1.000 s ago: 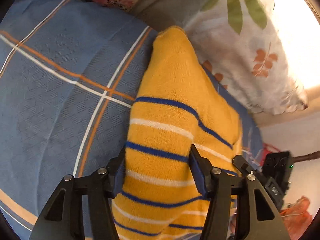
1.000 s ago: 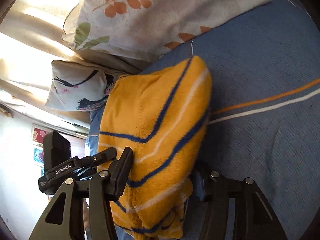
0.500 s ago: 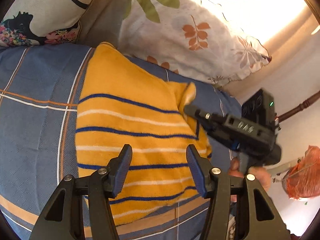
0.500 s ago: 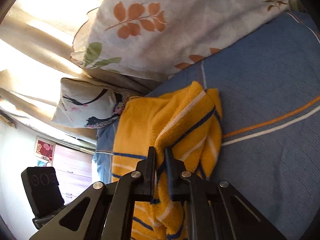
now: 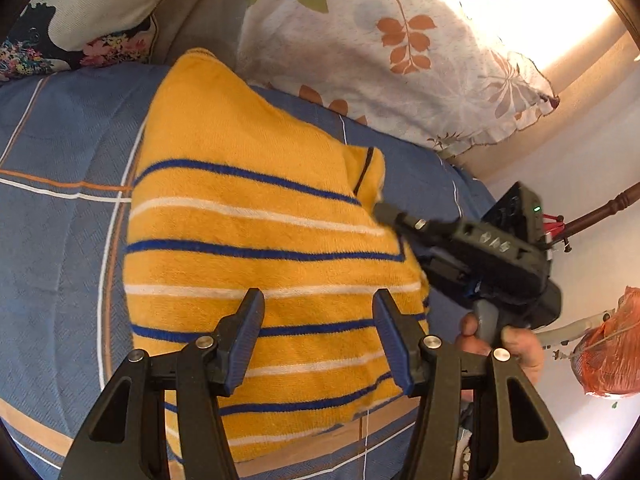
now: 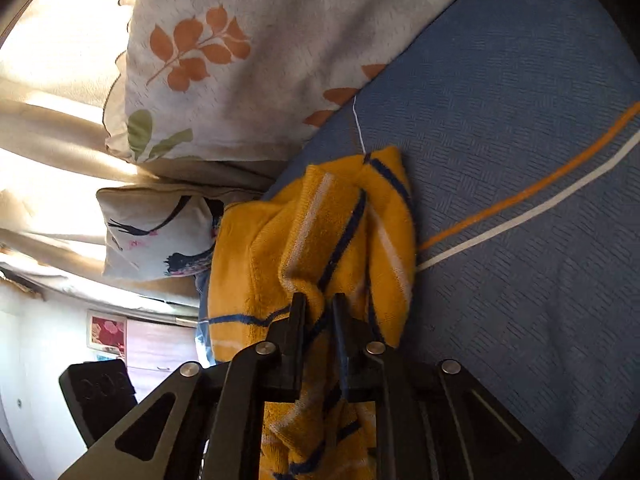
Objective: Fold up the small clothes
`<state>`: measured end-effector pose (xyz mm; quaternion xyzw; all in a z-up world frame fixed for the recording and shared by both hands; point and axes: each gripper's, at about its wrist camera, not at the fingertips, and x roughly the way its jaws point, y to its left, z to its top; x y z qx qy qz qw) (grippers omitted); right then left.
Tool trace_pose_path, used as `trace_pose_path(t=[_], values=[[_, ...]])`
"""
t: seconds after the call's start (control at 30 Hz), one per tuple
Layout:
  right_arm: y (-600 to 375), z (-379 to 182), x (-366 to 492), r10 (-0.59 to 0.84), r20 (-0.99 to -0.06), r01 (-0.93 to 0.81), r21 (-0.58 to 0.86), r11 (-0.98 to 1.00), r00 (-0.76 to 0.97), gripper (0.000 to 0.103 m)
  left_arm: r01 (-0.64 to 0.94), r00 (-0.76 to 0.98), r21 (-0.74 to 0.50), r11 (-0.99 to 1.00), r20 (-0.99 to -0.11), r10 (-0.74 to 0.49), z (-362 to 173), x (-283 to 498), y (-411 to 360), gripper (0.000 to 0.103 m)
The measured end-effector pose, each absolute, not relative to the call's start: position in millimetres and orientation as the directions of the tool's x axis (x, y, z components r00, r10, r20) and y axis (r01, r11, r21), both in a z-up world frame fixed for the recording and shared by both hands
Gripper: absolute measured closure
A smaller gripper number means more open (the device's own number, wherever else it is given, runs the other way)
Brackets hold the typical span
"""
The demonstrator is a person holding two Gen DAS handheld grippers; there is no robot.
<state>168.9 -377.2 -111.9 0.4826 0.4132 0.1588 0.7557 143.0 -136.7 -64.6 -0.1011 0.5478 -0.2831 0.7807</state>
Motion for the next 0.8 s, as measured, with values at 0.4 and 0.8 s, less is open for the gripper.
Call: trace_pose_path(t=[0.4,0.8], values=[[-353,-64,206,0.458,-0.661,0.095,0.623,0.776,0.595,0.058,0.348,0.267,-0.409,0.844,-0.819,-0.507,-72,134,-151,0.048],[-395,-113,216,0.803,-0.098,0.019,0.994,0.107,0.587,0.094,0.305,0.254,-0.449,0.84,-0.812,-0.526,-79,144,-147,0.048]])
